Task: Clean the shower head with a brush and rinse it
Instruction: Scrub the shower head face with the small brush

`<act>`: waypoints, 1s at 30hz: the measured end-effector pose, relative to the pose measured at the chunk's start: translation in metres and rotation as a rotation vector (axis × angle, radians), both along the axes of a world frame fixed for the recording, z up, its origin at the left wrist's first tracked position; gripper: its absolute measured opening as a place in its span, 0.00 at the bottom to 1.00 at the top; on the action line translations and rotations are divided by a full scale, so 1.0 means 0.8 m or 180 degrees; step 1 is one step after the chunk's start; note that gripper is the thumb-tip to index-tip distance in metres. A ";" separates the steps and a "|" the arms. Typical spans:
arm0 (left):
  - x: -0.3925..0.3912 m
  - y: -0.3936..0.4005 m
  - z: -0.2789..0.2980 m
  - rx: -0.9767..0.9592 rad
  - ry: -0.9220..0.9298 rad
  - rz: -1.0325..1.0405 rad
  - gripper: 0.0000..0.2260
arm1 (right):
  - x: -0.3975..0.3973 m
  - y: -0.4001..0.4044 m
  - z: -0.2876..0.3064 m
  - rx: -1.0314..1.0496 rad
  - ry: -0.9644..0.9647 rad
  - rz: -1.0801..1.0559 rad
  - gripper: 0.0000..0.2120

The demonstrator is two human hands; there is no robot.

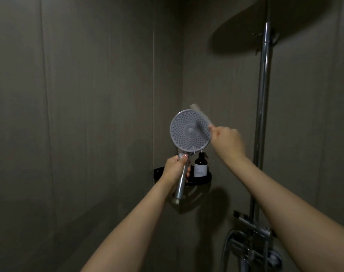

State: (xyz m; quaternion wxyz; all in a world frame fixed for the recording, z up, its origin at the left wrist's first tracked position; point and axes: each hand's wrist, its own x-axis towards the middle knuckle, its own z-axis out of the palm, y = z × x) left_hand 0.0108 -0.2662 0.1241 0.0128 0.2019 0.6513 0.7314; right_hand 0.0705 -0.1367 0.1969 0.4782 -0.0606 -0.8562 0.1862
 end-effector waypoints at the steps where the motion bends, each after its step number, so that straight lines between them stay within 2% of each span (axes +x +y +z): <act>1: 0.000 0.002 0.000 0.0002 -0.0003 -0.0002 0.11 | -0.003 -0.010 -0.008 0.0249 -0.0214 0.0169 0.23; 3: 0.002 0.007 -0.001 0.0015 -0.0041 -0.0032 0.11 | -0.003 -0.015 -0.016 0.0098 -0.0618 0.0052 0.22; 6: 0.002 0.008 -0.003 -0.0018 -0.0098 -0.0009 0.12 | -0.005 0.008 -0.006 -0.0286 -0.0536 -0.0243 0.24; 8: 0.002 0.009 -0.006 -0.0032 -0.0096 0.0005 0.12 | -0.008 0.006 -0.012 -0.0019 -0.0481 -0.0061 0.25; 10: 0.001 0.011 -0.008 -0.0015 -0.0076 -0.0013 0.12 | -0.007 0.000 -0.023 0.0180 -0.0752 -0.0049 0.24; 13: 0.000 0.008 -0.009 0.0021 -0.0105 -0.0032 0.11 | -0.001 0.016 -0.021 -0.0288 -0.0591 -0.0444 0.25; 14: -0.001 0.008 -0.010 0.0024 -0.0097 -0.0021 0.11 | 0.002 0.018 -0.022 -0.0219 -0.0516 -0.0547 0.25; 17: -0.002 0.012 -0.012 0.0076 -0.0082 -0.0018 0.10 | 0.001 0.010 -0.044 0.0275 -0.0562 -0.0238 0.24; 18: -0.001 0.013 -0.012 0.0081 -0.0087 -0.0024 0.10 | 0.004 0.013 -0.049 0.0107 -0.0737 -0.0330 0.24; 21: -0.001 0.015 -0.013 0.0041 -0.0048 -0.0015 0.10 | 0.012 0.035 -0.044 -0.0485 -0.0588 -0.0656 0.25; 23: 0.000 0.019 -0.017 0.0045 -0.0042 -0.0020 0.10 | 0.012 0.036 -0.049 -0.0049 -0.0467 -0.0581 0.24; 25: 0.001 0.026 -0.019 0.0100 -0.0066 -0.0075 0.10 | 0.009 0.027 -0.065 0.0508 -0.0659 -0.0342 0.24; 28: 0.000 0.030 -0.017 0.0124 -0.0171 -0.0130 0.10 | 0.009 0.047 -0.064 0.0017 -0.0774 -0.0584 0.25; 30: -0.003 0.032 -0.019 0.0184 -0.0255 -0.0113 0.10 | 0.012 0.052 -0.062 -0.0017 -0.0579 -0.0657 0.24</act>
